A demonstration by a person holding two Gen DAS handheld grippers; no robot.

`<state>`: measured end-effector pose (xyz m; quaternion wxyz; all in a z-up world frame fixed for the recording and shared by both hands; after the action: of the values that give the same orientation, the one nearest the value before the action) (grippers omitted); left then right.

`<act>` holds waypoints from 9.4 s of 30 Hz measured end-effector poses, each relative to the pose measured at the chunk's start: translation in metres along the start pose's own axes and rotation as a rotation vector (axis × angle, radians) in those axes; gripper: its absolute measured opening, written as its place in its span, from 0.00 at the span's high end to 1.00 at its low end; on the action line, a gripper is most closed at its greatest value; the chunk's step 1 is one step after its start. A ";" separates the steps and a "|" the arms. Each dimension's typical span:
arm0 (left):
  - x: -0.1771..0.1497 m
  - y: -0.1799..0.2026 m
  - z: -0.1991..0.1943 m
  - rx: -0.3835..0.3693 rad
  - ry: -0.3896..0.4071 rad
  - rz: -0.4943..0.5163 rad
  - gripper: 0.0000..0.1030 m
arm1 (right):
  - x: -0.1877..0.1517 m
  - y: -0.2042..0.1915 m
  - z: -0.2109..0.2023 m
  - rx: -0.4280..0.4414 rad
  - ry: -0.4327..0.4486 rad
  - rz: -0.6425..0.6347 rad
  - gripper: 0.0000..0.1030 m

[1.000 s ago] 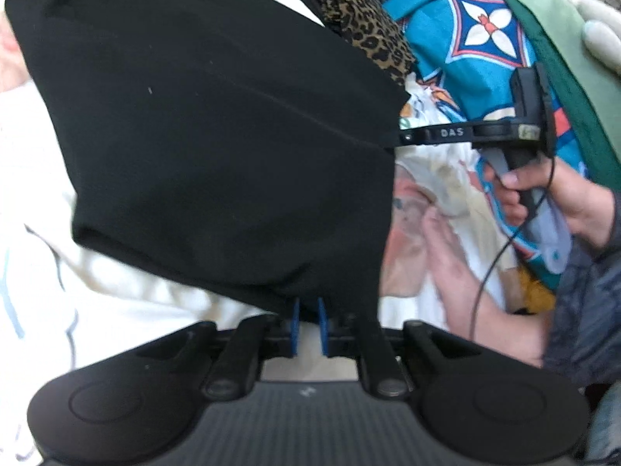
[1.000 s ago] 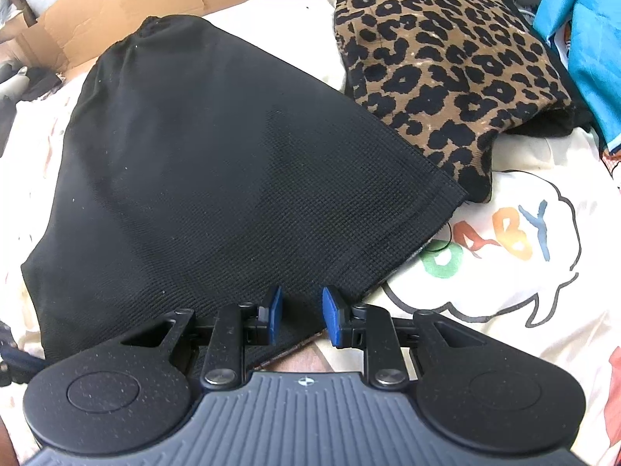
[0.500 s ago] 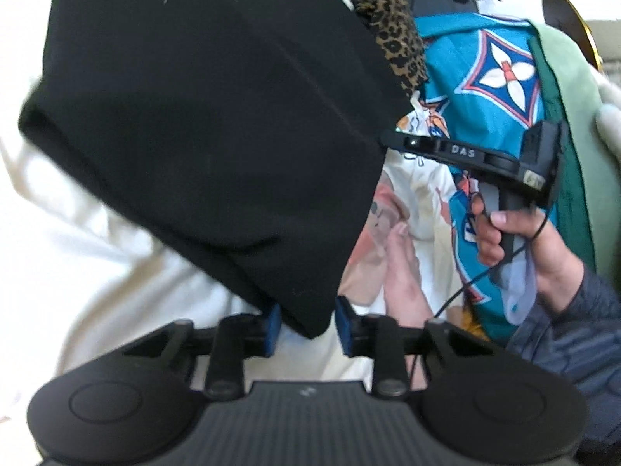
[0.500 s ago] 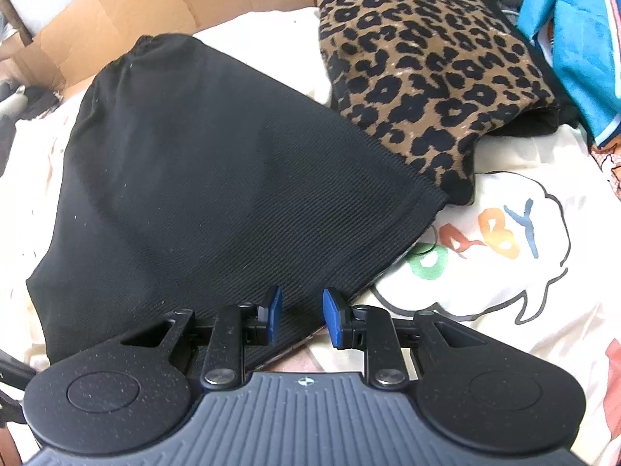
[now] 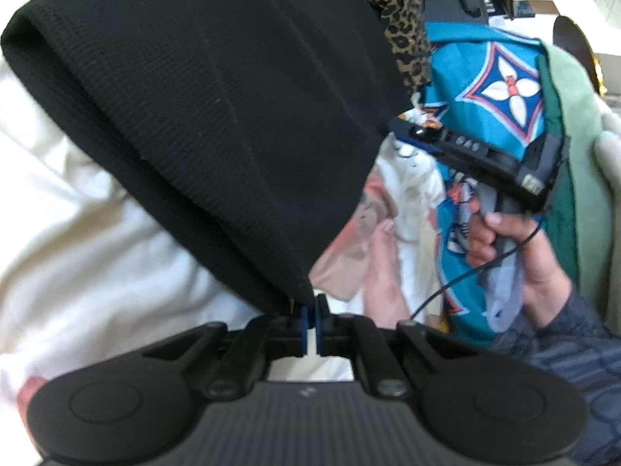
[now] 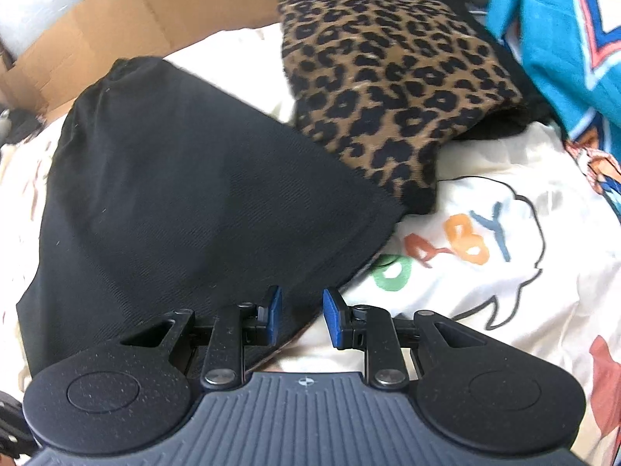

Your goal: Fold clothes

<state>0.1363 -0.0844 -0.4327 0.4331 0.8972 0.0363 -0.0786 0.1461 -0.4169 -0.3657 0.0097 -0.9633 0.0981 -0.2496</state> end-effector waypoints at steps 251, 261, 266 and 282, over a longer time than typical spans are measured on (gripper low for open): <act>-0.105 -0.083 -0.064 -0.023 0.479 -0.609 0.86 | -0.054 0.042 0.060 0.907 -0.256 0.103 0.90; -0.116 -0.045 -0.093 0.021 0.496 -0.591 0.92 | -0.039 0.037 0.021 0.915 -0.127 0.041 0.96; -0.107 -0.034 -0.131 0.042 0.505 -0.568 0.93 | -0.031 0.036 -0.003 0.945 -0.061 0.016 0.96; -0.146 0.039 -0.137 0.084 0.513 -0.526 0.93 | -0.049 0.049 -0.074 1.008 0.050 0.023 0.96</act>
<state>0.0130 -0.0013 -0.2937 0.3375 0.8646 0.3701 0.0388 0.0595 -0.4528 -0.3282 0.4741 -0.8314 -0.0238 -0.2888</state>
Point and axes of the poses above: each gripper's, at about its wrist camera, not at the fingertips, and z roughly the way its jaws point, y to its right, x to its top, the point moved 4 cm from there along z, roughly the way its jaws point, and after that the axes turned 14 degrees about -z, right-handed, at the moved point
